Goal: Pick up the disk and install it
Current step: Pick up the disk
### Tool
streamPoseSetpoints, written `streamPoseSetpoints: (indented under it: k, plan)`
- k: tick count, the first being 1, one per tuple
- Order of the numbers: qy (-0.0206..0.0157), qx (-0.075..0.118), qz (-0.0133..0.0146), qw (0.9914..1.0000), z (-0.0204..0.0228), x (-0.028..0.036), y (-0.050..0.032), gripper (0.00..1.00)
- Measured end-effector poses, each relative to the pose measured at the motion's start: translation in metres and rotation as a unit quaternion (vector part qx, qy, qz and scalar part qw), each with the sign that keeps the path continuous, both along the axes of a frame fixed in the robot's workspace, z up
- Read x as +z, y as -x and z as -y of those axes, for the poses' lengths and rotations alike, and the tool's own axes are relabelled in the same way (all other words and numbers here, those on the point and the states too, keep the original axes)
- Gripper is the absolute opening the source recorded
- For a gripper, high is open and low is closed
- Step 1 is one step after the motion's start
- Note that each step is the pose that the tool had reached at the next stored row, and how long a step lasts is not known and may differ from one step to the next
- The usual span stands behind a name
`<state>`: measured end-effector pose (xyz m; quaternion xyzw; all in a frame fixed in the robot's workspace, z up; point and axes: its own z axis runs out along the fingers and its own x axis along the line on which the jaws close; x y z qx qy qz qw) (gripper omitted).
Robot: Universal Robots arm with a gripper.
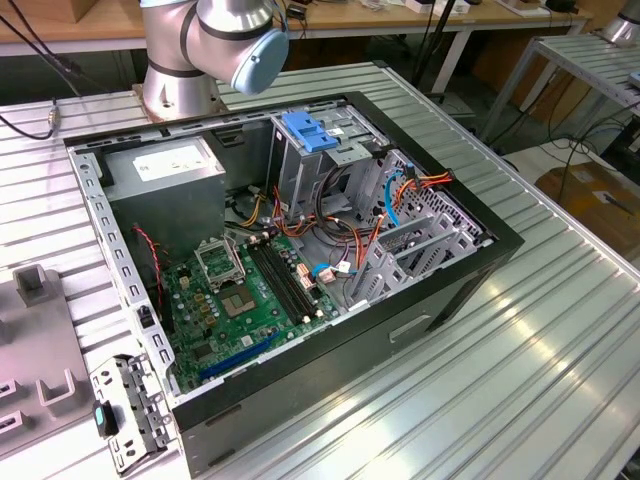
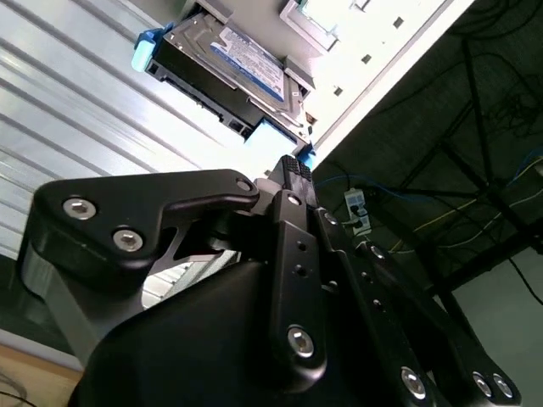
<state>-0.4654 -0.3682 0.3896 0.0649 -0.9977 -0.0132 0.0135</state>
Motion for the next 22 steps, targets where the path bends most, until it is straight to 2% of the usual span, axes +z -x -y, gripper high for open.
streamPoseSetpoints:
  k: [5, 11, 12, 14, 18, 22]
  plan:
    - [0.0, 0.023, 0.0, 0.99973, 0.0, 0.0, 0.0, 0.11]
    - [0.0, 0.052, 0.0, 0.99867, 0.0, 0.0, 0.0, 0.11]
    - [0.0, 0.06, 0.0, 0.99822, 0.0, 0.0, 0.0, 0.11]
    - [0.0, 0.08, 0.0, 0.99681, 0.0, 0.0, 0.0, 0.11]
    - [0.0, 0.115, 0.0, 0.99342, 0.0, 0.0, 0.0, 0.11]
    - [0.0, 0.135, 0.0, 0.99078, 0.0, 0.0, 0.0, 0.11]
